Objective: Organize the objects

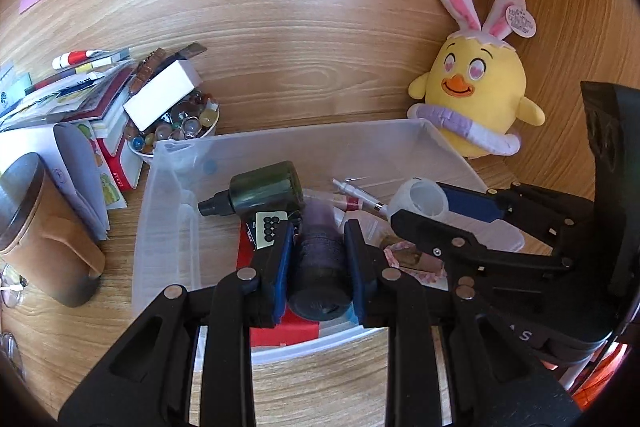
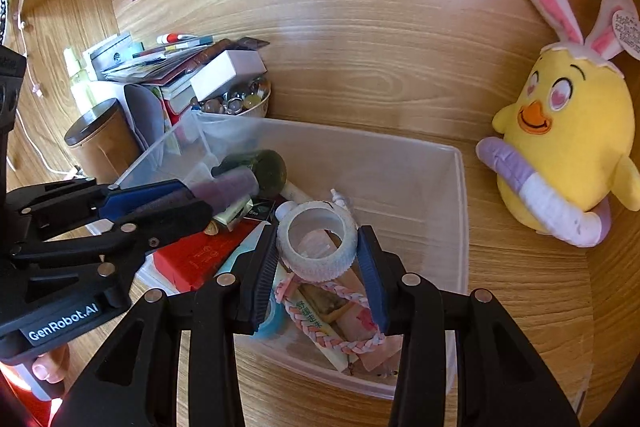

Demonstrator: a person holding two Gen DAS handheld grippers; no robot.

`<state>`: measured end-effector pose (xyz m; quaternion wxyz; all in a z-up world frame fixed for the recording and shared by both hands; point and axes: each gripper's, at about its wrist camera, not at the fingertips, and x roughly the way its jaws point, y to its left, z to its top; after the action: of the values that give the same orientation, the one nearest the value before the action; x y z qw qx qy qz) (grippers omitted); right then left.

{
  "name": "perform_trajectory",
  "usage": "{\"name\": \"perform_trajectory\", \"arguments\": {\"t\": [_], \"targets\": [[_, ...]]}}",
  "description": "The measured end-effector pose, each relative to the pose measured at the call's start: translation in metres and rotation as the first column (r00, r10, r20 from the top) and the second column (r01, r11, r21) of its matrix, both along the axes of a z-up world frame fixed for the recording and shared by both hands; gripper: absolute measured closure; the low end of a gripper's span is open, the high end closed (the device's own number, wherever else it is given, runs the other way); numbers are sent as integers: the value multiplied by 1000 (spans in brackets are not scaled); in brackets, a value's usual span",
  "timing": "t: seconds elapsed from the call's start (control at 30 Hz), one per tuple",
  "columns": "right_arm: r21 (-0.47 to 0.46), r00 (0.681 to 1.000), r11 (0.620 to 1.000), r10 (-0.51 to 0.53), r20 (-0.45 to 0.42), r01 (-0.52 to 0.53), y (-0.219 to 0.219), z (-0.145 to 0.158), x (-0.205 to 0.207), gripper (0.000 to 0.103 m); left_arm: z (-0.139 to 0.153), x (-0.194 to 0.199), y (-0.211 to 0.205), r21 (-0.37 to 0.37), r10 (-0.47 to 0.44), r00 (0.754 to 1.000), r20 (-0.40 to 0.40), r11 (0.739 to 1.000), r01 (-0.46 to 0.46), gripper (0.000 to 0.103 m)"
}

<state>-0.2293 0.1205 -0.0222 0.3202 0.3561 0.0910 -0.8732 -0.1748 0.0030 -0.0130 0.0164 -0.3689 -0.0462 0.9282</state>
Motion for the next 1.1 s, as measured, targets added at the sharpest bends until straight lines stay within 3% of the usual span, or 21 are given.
{"name": "perform_trajectory", "arguments": {"t": [0.17, 0.27, 0.43, 0.7, 0.87, 0.93, 1.1], "targets": [[16, 1000, 1000, -1, -8, 1, -2, -2, -1, 65, 0, 1, 2, -14, -1, 1000, -13, 1000, 1, 77], [21, 1000, 1000, 0, 0, 0, -1, -1, -1, 55, 2, 4, 1, -13, -1, 1000, -24, 1000, 1, 73], [4, 1000, 1000, -12, -14, 12, 7, 8, 2, 45, 8, 12, -5, -1, 22, 999, -47, 1000, -22, 49], [-12, 999, 1000, -14, -52, 13, 21, 23, 17, 42, 20, 34, -10, -8, 45, 995, -91, 999, -46, 33], [-22, 996, 1000, -20, -92, 18, 30, 33, 33, 25, 24, 48, -10, -11, 48, 993, -110, 999, -49, 25], [-24, 994, 999, -24, -109, 21, 34, 36, 39, 20, 25, 55, -11, -9, 60, 991, -120, 998, -61, 10], [-19, 989, 999, -37, -142, 35, 42, 40, 52, 15, 26, 71, -11, -27, 77, 985, -153, 996, -83, 6]]}}
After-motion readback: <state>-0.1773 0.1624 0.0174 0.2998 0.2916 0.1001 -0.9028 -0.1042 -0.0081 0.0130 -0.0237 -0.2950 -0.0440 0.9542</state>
